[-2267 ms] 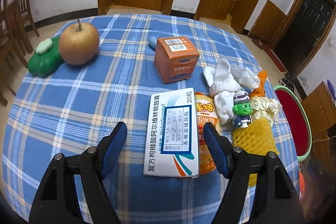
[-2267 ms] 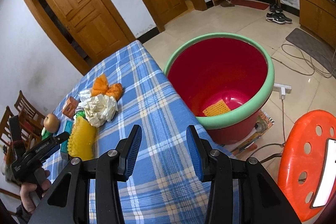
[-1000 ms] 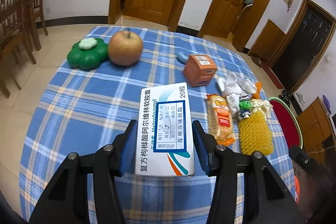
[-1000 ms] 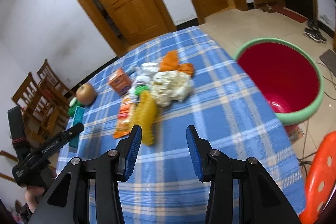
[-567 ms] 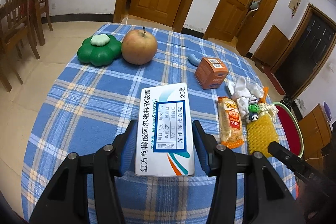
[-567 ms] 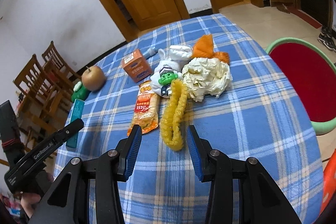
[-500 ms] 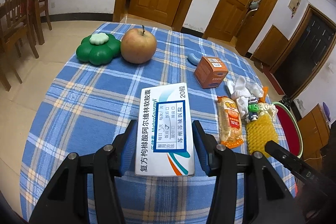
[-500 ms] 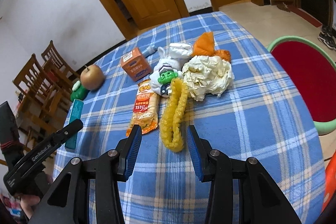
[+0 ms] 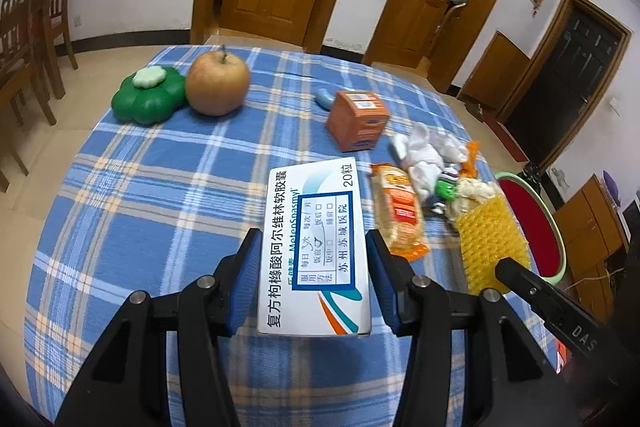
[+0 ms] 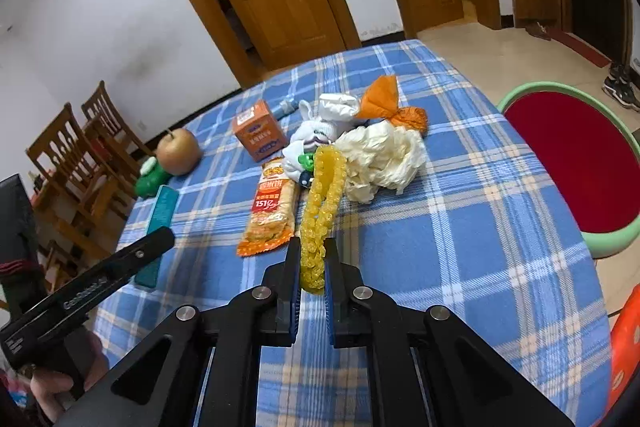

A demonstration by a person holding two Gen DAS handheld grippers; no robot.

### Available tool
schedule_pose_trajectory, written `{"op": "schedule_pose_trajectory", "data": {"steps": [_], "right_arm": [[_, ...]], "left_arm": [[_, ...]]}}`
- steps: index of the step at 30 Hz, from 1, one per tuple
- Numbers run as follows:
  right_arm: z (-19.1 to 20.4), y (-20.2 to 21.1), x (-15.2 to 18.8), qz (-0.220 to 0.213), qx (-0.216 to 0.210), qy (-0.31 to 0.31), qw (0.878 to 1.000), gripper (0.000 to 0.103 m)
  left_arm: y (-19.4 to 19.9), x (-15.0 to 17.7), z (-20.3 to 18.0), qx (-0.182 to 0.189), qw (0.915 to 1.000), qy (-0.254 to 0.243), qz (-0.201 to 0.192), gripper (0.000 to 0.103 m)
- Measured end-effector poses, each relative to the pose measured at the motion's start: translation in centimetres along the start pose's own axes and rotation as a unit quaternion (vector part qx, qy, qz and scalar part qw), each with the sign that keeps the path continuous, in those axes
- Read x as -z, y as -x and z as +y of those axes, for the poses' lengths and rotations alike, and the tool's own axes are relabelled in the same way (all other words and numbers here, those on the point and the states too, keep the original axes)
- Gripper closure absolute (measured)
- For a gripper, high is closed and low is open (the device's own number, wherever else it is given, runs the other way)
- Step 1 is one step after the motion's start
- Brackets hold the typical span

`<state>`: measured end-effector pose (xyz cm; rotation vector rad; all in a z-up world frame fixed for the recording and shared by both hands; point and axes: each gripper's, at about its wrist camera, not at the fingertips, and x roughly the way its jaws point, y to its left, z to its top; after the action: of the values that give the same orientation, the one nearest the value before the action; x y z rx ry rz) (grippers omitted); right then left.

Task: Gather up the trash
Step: 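Grasp the second yellow foam net with the right tool, then carry the box and net to the red bucket and release both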

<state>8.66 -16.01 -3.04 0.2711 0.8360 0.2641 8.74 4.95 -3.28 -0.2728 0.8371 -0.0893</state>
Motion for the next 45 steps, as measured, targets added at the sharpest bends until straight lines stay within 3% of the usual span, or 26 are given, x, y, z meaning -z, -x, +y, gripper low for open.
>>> {"op": "schedule_pose_trajectory", "data": {"steps": [20, 36, 45], "right_arm": [[-5.4, 8.4, 0.5, -0.087, 0.0, -0.06, 0.994, 0.094], [-13.6, 10.5, -1.1, -0.131, 0.045, -0.134, 0.981, 0.094], [-19.7, 8.4, -1.8, -0.123, 0.082, -0.196, 0.969, 0.094]], "left_arm": [[2.7, -0.4, -8.0, 0.064, 0.9956, -0.068, -0.009, 0.051], [-0.2, -2.1, -17.7, 0.112, 0.9826, -0.147, 0.015, 0.051], [-3.2, -2.2, -23.4, 0.137, 0.9704, -0.196, 0.034, 0.051]]}}
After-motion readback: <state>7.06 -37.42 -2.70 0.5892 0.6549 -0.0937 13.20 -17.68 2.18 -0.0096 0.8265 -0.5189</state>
